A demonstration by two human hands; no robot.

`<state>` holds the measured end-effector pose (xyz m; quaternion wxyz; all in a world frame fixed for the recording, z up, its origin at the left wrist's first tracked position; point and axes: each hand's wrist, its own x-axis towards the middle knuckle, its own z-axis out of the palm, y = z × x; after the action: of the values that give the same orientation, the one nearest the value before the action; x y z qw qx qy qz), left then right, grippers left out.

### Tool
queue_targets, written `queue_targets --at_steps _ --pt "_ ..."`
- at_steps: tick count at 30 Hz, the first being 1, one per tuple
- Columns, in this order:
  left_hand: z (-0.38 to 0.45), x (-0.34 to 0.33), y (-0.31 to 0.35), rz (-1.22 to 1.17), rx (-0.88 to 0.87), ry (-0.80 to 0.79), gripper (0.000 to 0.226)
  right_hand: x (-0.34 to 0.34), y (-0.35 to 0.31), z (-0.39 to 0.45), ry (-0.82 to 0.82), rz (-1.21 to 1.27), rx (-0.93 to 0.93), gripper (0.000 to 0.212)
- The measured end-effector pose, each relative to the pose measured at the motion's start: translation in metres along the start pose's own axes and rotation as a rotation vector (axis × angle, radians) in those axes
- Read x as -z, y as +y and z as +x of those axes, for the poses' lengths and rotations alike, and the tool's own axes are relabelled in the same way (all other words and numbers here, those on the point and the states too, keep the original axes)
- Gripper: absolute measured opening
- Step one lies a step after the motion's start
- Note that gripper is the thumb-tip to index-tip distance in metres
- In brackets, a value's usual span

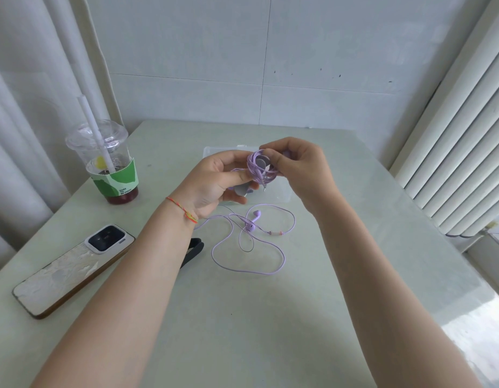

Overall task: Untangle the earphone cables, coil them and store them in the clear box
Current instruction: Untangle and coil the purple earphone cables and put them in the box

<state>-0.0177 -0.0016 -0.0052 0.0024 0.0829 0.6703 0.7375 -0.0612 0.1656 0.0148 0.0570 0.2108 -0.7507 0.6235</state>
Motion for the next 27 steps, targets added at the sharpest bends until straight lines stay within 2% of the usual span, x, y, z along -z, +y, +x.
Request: queue_targets --at_steps 7,12,16,21,27 --pt "0.0005 0.0055 0.0024 0.034 0.06 -0.05 0.046 -0.0053 0.0008 -0.0019 0.042 -0.211 0.162 0.01" --pt "0.0012 0.0095 0.0022 0.006 0.072 -0.086 0.022 -0.0093 0.0044 -0.002 0.066 -0.282 0.219 0.009" --pt "-0.001 0.0079 0.0035 -0.021 0.089 -0.098 0.022 -0.0093 0.004 -0.002 0.064 -0.301 0.227 0.009" --pt "-0.0019 0.0045 0.0093 -0.188 0.131 -0.129 0.047 -0.0073 0.0015 -0.0029 0.056 -0.302 0.226 0.009" --pt "-0.0009 0.0078 0.0012 -0.12 0.081 -0.139 0.044 -0.0047 -0.0019 -0.003 0.036 -0.254 0.18 0.01"
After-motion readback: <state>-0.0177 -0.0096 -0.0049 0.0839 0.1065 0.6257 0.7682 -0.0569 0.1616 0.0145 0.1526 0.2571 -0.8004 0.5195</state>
